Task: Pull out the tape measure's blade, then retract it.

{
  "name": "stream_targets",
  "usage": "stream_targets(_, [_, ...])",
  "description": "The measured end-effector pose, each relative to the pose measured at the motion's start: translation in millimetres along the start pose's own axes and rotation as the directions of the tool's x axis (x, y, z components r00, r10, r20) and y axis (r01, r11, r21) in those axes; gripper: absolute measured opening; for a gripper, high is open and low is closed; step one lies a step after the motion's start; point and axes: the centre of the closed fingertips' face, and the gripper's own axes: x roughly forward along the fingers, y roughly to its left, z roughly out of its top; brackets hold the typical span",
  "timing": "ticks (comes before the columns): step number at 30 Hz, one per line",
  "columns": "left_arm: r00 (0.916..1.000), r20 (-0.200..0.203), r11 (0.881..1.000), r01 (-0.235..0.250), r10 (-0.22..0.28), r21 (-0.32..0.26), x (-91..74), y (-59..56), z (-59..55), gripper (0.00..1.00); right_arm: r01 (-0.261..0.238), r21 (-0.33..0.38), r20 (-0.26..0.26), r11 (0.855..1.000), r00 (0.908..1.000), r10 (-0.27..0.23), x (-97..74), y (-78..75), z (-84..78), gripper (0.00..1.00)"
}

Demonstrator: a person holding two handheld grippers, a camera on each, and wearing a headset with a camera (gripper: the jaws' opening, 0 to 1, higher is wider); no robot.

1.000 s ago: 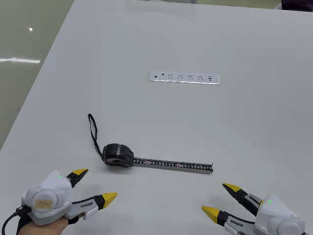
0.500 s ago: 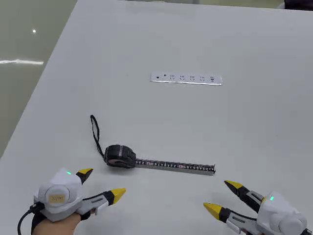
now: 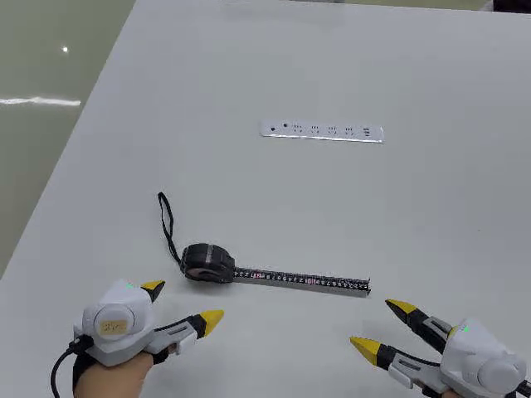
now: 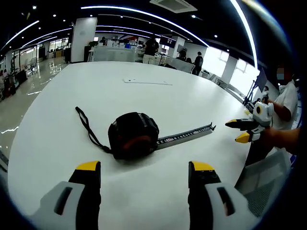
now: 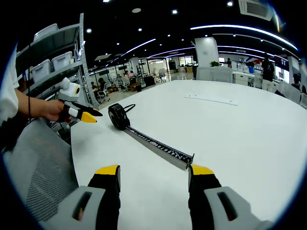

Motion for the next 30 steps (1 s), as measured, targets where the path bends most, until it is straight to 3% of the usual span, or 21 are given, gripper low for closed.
stream_targets(4, [0.9999, 0.010, 0.999, 0.000, 0.001, -0.040, 6.2, -1.2, 1.3, 0.74, -0.003, -0.004, 0.000, 1.000, 1.0000, 0.003, 2.7, -2.1, 1.3, 0.57])
stream_targets(7, [0.9999, -0.009, 1.000, -0.012, 0.012, -0.017, 10.2, -0.5, -2.8, 0.75, -0.008, -0.006, -0.003, 1.000, 1.0000, 0.008, 4.7, -2.9, 1.6, 0.57])
stream_targets(9, [0.9999, -0.003, 0.998, -0.012, 0.012, -0.067, 10.8, 0.2, -3.4, 0.75, -0.010, -0.009, -0.004, 1.000, 0.9999, 0.010, 5.4, -3.6, 2.2, 0.57])
stream_targets(18, [0.9993, -0.010, 0.995, -0.037, 0.036, -0.089, 14.4, 7.0, -8.6, 0.75, -0.008, -0.006, -0.004, 1.000, 1.0000, 0.008, 7.2, -11.3, 0.9, 0.57])
stream_targets(23, [0.9989, -0.015, 0.995, -0.045, 0.044, -0.092, 16.8, 5.8, -8.7, 0.75, -0.010, -0.001, -0.009, 1.000, 0.9999, 0.010, 10.3, -14.5, -3.1, 0.57])
stream_targets(30, [0.9983, -0.028, 0.997, -0.053, 0.052, -0.048, 23.8, -0.8, -5.1, 0.76, -0.011, 0.012, -0.013, 1.000, 0.9999, 0.011, 13.8, -17.8, -8.2, 0.56])
